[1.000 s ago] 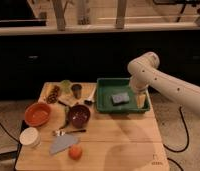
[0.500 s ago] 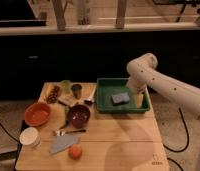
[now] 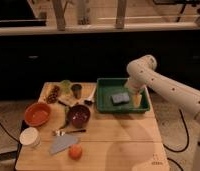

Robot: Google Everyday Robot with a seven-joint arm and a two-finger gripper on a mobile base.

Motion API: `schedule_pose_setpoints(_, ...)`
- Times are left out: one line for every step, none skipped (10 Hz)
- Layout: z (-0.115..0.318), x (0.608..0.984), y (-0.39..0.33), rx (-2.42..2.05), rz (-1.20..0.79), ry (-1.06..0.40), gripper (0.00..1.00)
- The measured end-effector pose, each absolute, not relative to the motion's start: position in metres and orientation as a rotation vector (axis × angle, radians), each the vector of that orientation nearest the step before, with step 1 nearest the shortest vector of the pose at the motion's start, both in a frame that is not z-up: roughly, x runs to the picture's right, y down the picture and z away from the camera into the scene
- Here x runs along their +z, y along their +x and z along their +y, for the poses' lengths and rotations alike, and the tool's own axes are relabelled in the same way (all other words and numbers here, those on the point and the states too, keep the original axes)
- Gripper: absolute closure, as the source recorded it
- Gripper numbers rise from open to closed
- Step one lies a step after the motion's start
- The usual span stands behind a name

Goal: Place sponge in table surface

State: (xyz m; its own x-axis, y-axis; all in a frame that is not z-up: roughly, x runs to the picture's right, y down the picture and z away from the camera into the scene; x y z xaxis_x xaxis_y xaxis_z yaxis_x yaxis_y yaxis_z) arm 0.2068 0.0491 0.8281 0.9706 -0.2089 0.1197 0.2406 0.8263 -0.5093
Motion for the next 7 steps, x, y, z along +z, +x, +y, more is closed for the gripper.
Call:
schedule_pose_setpoints(0.048,0.831,0.206,-0.237,-0.067,-0.547,0.20)
schedule_pose_setpoints(0.049,0.833,0.203,-0.235,-0.076,-0.549,0.20)
schedule_pose_setpoints(0.049,0.837,0.202,-0.231,-0.085,-0.550,0.20)
schedule_pose_setpoints(0.049,0.840,0.201,-0.227,-0.091,-0.551,0.20)
schedule_pose_setpoints(0.049,0.842,0.199,-0.223,-0.098,-0.553,0.20)
schedule_pose_setpoints(0.049,0.846,0.198,-0.214,-0.104,-0.555,0.20)
schedule_pose_setpoints(0.050,0.849,0.197,-0.207,-0.110,-0.557,0.20)
